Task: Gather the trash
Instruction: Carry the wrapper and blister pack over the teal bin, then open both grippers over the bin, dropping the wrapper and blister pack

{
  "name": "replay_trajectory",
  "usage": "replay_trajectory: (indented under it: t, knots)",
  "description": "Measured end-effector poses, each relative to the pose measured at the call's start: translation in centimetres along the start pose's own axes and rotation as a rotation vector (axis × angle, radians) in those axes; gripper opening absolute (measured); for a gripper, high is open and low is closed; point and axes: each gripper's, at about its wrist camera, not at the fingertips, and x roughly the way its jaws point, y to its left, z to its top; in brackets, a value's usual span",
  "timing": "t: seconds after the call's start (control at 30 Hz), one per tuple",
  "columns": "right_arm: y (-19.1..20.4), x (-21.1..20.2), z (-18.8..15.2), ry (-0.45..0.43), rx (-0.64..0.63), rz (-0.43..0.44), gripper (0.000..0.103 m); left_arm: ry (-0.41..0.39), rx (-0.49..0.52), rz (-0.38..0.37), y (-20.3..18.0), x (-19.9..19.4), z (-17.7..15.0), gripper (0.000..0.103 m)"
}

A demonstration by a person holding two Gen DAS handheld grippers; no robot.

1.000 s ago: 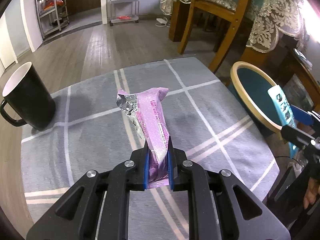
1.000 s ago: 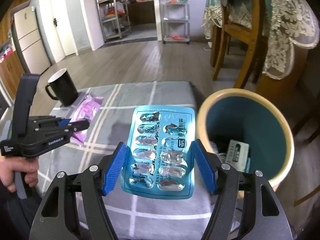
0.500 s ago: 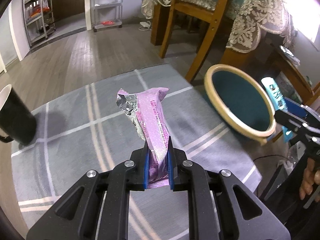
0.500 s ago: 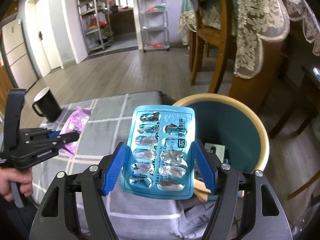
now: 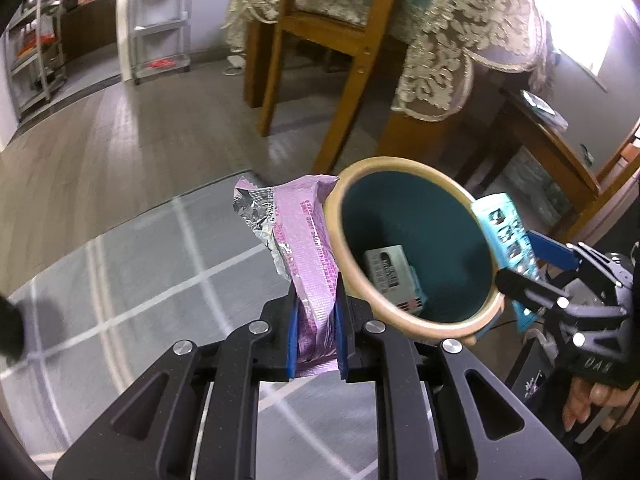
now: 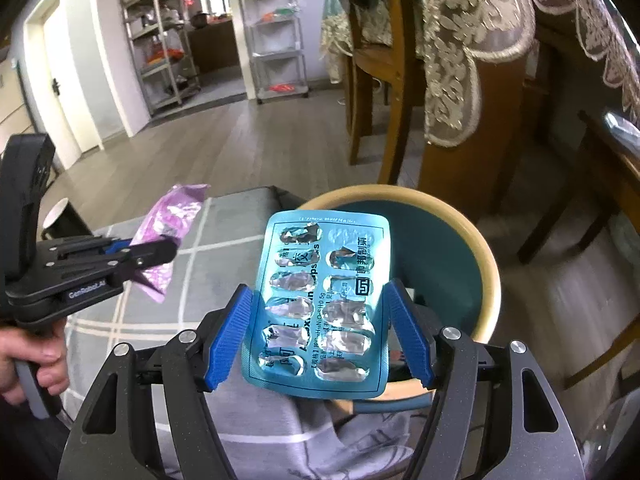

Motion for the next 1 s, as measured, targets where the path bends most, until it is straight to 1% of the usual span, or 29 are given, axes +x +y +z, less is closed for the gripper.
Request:
replay_trajectory:
  t: [0.13,0.3,0.5,0.53,0.57,0.6,0.67,0.73,0.87,0.93,1.0]
  knots:
    - [-1.3,0.3,0.1,0.007,0.021,-0.014,0.07,0.019,0.017,-0.036,-2.1,2.0,1.6,0.013]
    - [-3.3,1.0,0.2,0.019,0.062,-0.031,0.07,0.052,0.045,-0.063,-4.6,4.8,3.0,0.013]
    - [-4.8,2.1,0.5,0.042,0.08,-0.045,0.07,0.085,0.045,-0.082,-5.9,7.3,3.8,0.014]
    - [-4.9,2.2,0.6,0.046,0.081,-0.046,0.07,0.09,0.045,-0.083,-6.0,7.5,3.7,0.016]
    - [-5.1,2.5,0.6,0.052,0.082,-0.047,0.07,0.092,0.045,-0.08,-6.0,7.7,3.7,0.021]
    - [-5.3,2.9,0.6,0.06,0.086,-0.049,0.07,0.093,0.043,-0.08,-6.0,7.9,3.8,0.024]
    - [-5.7,3.6,0.6,0.078,0.094,-0.051,0.07,0.097,0.03,-0.081,-5.8,8.1,3.9,0.036]
    - [-5.8,4.1,0.5,0.093,0.102,-0.055,0.071,0.094,0.015,-0.083,-5.5,8.2,4.0,0.044]
    - [-6.2,5.0,0.5,0.116,0.115,-0.057,0.071,0.085,0.011,-0.076,-5.0,7.8,4.1,0.051]
    - [-6.3,5.2,0.6,0.121,0.126,-0.052,0.071,0.08,0.012,-0.069,-4.8,7.5,4.1,0.051]
    - [-6.3,5.1,0.6,0.119,0.125,-0.051,0.071,0.07,0.013,-0.067,-4.6,7.0,4.0,0.054]
